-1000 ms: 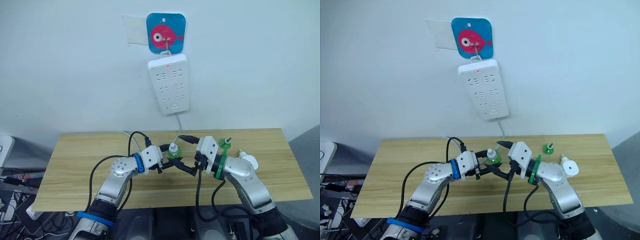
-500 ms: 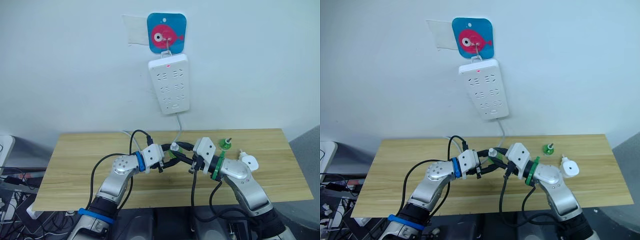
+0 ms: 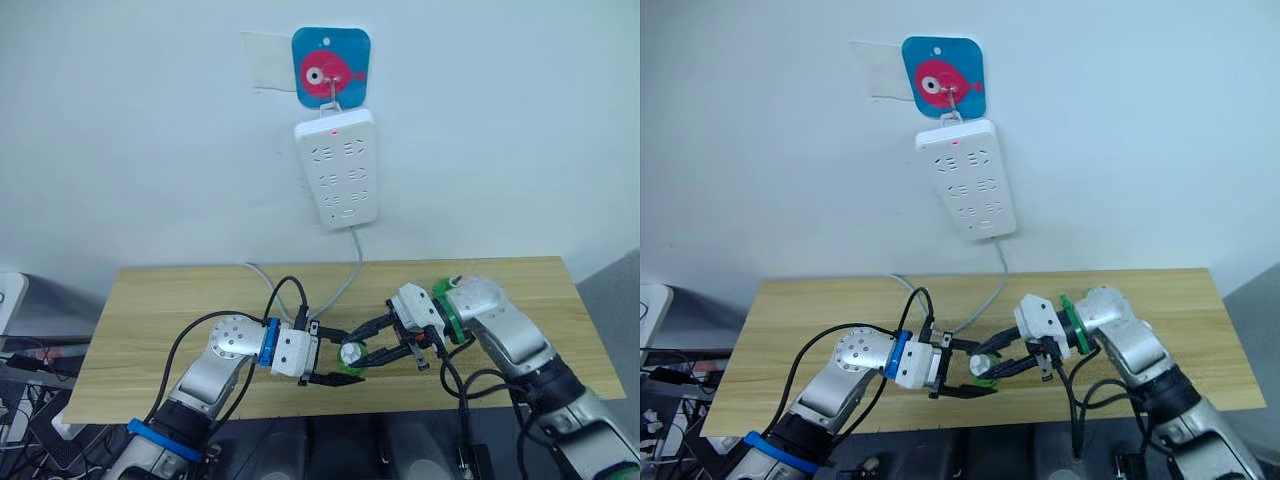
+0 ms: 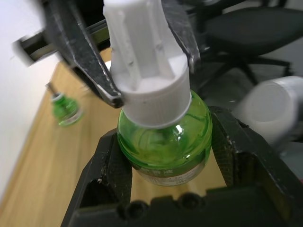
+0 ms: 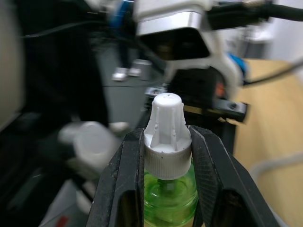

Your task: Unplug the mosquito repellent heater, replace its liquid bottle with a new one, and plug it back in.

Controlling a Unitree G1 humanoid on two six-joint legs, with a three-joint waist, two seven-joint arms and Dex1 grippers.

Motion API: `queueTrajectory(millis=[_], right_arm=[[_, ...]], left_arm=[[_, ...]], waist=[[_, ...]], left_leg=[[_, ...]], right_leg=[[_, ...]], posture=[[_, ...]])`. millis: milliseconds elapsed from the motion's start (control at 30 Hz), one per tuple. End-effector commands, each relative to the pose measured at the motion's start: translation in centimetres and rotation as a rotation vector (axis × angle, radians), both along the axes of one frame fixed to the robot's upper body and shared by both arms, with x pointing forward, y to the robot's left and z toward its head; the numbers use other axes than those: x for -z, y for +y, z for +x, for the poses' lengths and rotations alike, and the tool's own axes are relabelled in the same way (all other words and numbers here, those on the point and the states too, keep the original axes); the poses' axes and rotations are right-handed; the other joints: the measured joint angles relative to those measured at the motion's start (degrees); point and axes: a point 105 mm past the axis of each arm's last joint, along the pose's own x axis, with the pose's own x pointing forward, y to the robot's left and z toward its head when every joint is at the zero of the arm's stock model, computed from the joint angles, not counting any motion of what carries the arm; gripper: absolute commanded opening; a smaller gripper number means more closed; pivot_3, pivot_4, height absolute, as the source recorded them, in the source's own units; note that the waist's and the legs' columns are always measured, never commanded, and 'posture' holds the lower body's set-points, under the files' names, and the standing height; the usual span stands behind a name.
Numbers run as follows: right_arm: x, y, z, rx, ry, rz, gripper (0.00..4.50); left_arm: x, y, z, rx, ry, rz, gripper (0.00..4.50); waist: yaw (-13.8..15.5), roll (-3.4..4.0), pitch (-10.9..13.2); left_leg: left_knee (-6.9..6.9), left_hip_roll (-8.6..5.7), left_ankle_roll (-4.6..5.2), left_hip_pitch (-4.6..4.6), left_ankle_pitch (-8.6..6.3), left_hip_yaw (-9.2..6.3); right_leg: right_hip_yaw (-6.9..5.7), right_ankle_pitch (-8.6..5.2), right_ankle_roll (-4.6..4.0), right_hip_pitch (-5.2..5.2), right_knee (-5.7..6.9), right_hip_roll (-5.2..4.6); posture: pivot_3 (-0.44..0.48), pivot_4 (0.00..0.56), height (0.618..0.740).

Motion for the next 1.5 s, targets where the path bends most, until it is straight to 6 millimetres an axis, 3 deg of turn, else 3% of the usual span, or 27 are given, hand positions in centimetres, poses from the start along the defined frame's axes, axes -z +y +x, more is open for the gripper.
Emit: queueTrajectory(millis=[33,167,333,433,667,900,1033,1200,1500], right_arm=[[-0.9,0.2,1.7,0.004,-0.039,0.033,1.35],[-1.4,-0.8,2.5,0.059,-0.036,0.033,2.77],[-0.8,-4.1,1.9,0.255,-0.048,0.027,4.48],[-0.6,-4.5,1.2,0.381,-0.063,0.06,4.48],[-1.1,-0.5,1.1,0.628,-0.095,0.2,4.48],[-0.5,1.4,2.1,0.722,-0.11,0.225,4.48],[-0.9,0.5,3.6,0.811,-0.081,0.254,4.48],[-1.1,-1.8,4.1,0.856,-0.083,0.24,4.48],[-1.1,-4.5,2.5,0.761,-0.078,0.154,4.48]], left_arm=[[-0.6,-1.3,-0.6,0.099,-0.041,-0.026,2.24],[-1.2,-1.4,1.3,0.006,-0.057,-0.057,2.24],[-1.3,-0.2,3.7,-0.189,-0.063,-0.089,2.24],[-1.2,0.5,4.4,-0.295,-0.047,-0.114,2.24],[-1.0,-0.2,4.1,-0.415,0.003,-0.172,2.24],[-1.3,-0.5,4.0,-0.433,0.011,-0.18,2.24],[-1.3,-0.4,3.9,-0.426,0.011,-0.174,2.24],[-1.2,-0.3,3.7,-0.421,0.014,-0.171,2.24],[-1.0,-0.1,3.6,-0.418,0.021,-0.163,2.24]], waist=[[0.14,0.0,0.0],[0.61,0.0,0.0],[1.24,0.0,0.0],[0.96,-0.03,0.01],[0.06,-0.03,0.02],[0.29,-0.03,0.01],[0.31,-0.02,0.01],[0.32,-0.02,0.01],[0.29,-0.03,0.01]], left_leg=[[0.0,-0.01,-0.01,0.0,0.01,0.0],[0.05,-0.09,-0.16,-0.04,0.09,0.0],[0.0,-0.08,-0.18,-0.12,0.1,-0.05],[-0.01,-0.05,-0.16,-0.15,0.09,0.0],[-0.01,-0.04,-0.06,-0.12,0.03,-0.01],[-0.01,-0.07,-0.11,-0.12,0.06,-0.02],[-0.02,-0.06,-0.13,-0.11,0.07,-0.01],[-0.02,-0.06,-0.13,-0.11,0.07,-0.02],[-0.02,-0.06,-0.01,-0.11,0.0,0.0]], right_leg=[[0.0,0.0,0.0,0.01,-0.01,-0.01],[-0.03,0.0,0.0,0.0,-0.05,-0.1],[-0.07,0.0,0.0,-0.04,-0.17,-0.14],[-0.02,0.0,0.0,-0.12,-0.09,-0.12],[0.04,0.0,0.0,-0.15,0.1,-0.1],[0.02,0.0,0.0,-0.13,0.05,-0.11],[0.01,0.0,0.0,-0.13,0.05,-0.1],[0.01,0.0,0.0,-0.13,0.03,-0.1],[0.01,0.0,0.0,-0.11,0.02,-0.1]], posture=[[-0.017,0.245,0.74],[-0.021,0.248,0.74],[-0.02,0.236,0.74],[-0.036,0.259,0.74],[-0.037,0.264,0.74],[-0.022,0.256,0.74],[-0.02,0.249,0.74],[-0.024,0.241,0.74],[-0.04,0.25,0.74]])
